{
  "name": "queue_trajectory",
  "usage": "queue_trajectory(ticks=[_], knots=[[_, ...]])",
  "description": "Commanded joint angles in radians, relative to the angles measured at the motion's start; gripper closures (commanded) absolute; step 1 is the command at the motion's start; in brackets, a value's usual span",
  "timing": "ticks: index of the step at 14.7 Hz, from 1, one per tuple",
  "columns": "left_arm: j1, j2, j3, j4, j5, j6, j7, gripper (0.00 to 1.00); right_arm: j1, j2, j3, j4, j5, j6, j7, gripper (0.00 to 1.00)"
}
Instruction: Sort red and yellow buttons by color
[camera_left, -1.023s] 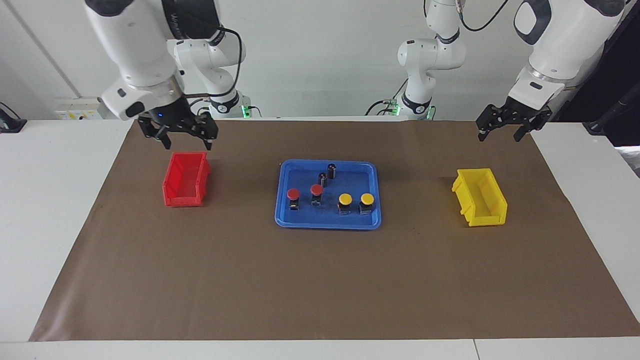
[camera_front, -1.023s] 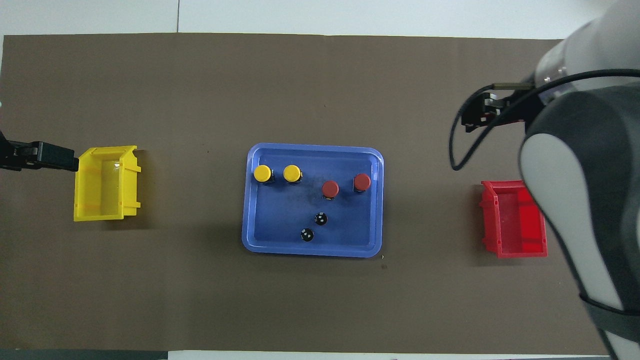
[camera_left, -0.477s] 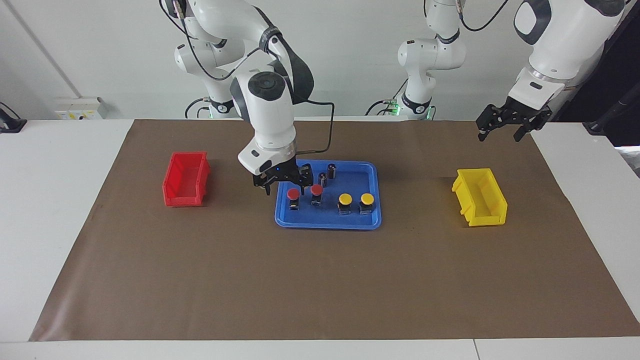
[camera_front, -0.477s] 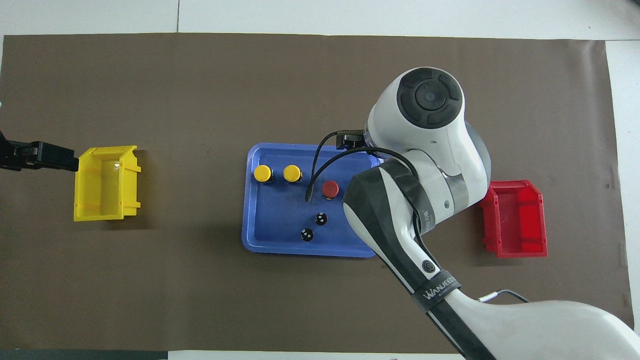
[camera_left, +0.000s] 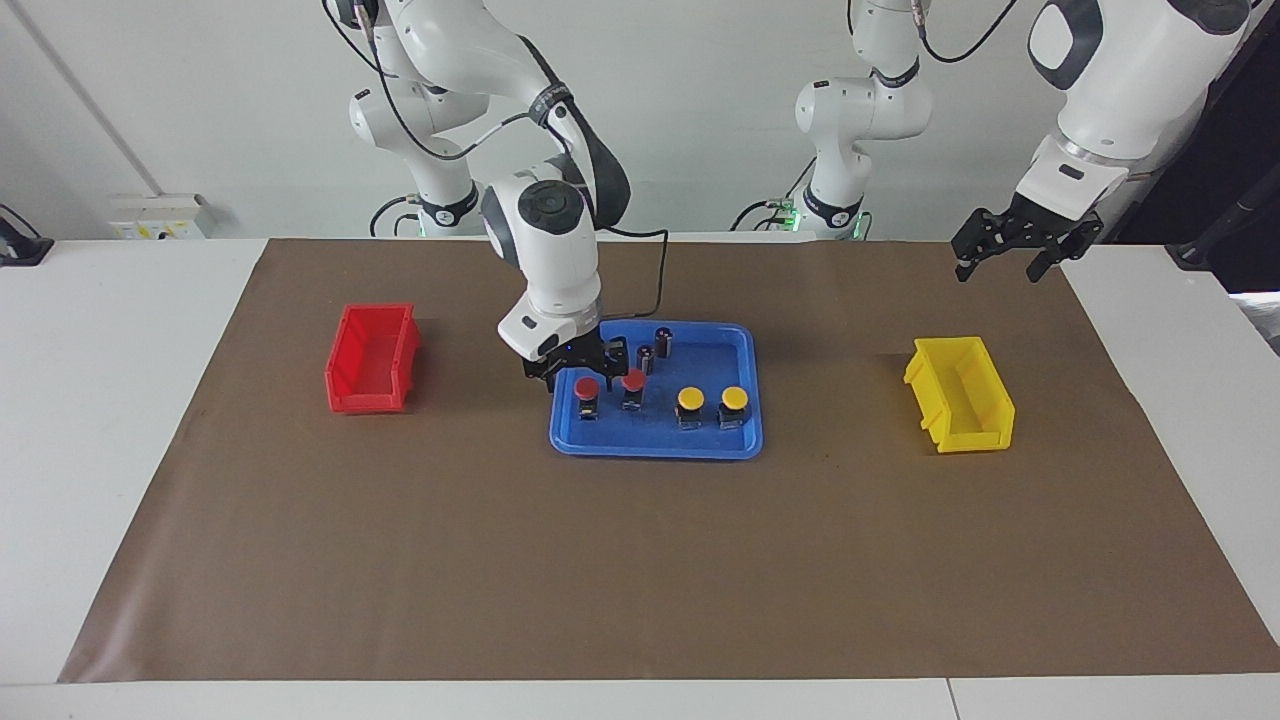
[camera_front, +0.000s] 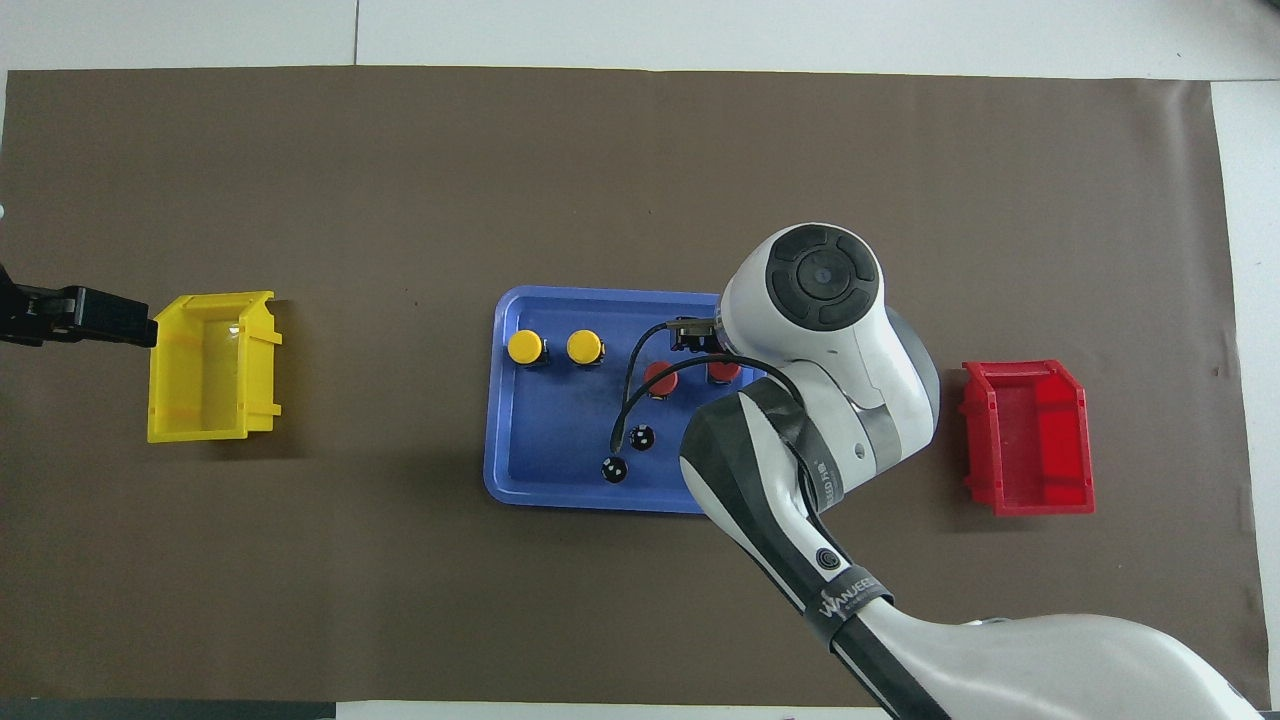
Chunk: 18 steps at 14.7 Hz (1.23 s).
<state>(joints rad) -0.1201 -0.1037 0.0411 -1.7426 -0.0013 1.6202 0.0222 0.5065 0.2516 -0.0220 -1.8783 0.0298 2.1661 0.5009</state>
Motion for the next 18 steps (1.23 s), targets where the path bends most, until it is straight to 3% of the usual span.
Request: queue_trajectory(ticks=[1, 13, 18], knots=[[0.02, -0.008, -0.006, 0.003, 0.009, -0.045, 0.007, 0.0, 0.006, -0.031, -0.001, -0.048, 0.036, 0.035, 0.005, 0.15], [0.02, -0.019, -0.007, -0.02, 0.015, -0.019, -0.007, 0.0, 0.012, -0.031, 0.0, -0.104, 0.038, 0.086, -0.005, 0.36], [0.01, -0.033, -0.01, -0.057, 0.015, 0.01, -0.018, 0.0, 0.014, -0.022, 0.0, -0.107, 0.036, 0.093, -0.009, 0.39]])
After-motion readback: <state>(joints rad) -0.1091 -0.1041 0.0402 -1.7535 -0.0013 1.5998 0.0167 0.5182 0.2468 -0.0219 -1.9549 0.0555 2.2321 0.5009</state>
